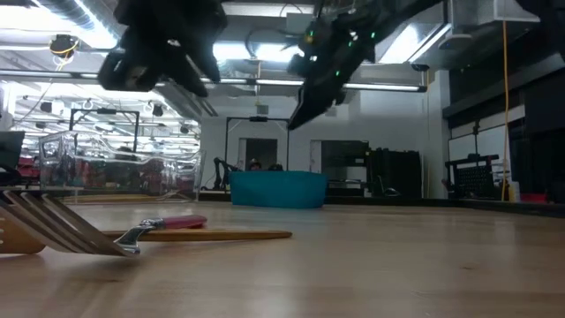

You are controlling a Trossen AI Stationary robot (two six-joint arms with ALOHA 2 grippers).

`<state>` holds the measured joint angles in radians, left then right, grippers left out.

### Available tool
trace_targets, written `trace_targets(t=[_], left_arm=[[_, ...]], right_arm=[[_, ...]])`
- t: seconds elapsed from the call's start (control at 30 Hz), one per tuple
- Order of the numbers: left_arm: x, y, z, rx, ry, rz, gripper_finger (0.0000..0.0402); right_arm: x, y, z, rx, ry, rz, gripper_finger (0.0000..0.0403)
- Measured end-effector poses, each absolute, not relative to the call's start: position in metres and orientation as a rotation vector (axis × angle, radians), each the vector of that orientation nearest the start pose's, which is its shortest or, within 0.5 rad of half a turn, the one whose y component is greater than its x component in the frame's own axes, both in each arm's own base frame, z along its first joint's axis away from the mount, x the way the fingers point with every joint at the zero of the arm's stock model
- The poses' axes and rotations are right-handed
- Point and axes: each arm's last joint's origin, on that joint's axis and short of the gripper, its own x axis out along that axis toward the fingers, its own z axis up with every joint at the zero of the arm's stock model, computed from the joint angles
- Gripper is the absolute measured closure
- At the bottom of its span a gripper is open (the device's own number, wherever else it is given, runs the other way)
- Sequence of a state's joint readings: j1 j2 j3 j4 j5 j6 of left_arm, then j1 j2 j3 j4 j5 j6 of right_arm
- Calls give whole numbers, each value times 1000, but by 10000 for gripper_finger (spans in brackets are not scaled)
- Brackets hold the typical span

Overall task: Sort silverware by color (type)
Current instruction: Put the pink fork into the orange bin

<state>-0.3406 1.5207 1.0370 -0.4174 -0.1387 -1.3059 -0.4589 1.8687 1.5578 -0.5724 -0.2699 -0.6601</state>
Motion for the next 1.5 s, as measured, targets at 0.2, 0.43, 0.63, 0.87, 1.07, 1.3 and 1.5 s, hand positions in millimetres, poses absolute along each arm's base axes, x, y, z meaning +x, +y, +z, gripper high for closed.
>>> trace_targets(t=[0.2, 0.43, 0.63, 0.87, 1.07, 1.3, 1.5], left_arm=[[299, -117, 208, -1030, 916, 442, 325], [304, -129, 182, -1106, 1050, 467, 325], [309, -133, 171, -1153, 1094, 444, 325], [315, -138, 155, -1221, 1157, 451, 325], [319, -140, 145, -1255, 1181, 444, 325], [320, -140, 145, -1285, 1163, 472, 325], [320, -139, 145, -1298, 1152, 494, 325]], right_arm=[[359, -144, 292, -359, 868, 100, 349], [340, -114, 315, -418, 957, 82, 349], [330, -99, 322, -437, 1005, 100, 349], [331, -96, 322, -442, 1004, 109, 349], [331, -97, 322, -441, 1005, 106, 349], [331, -97, 322, -440, 1004, 106, 349], [331, -97, 322, -441, 1004, 106, 349]])
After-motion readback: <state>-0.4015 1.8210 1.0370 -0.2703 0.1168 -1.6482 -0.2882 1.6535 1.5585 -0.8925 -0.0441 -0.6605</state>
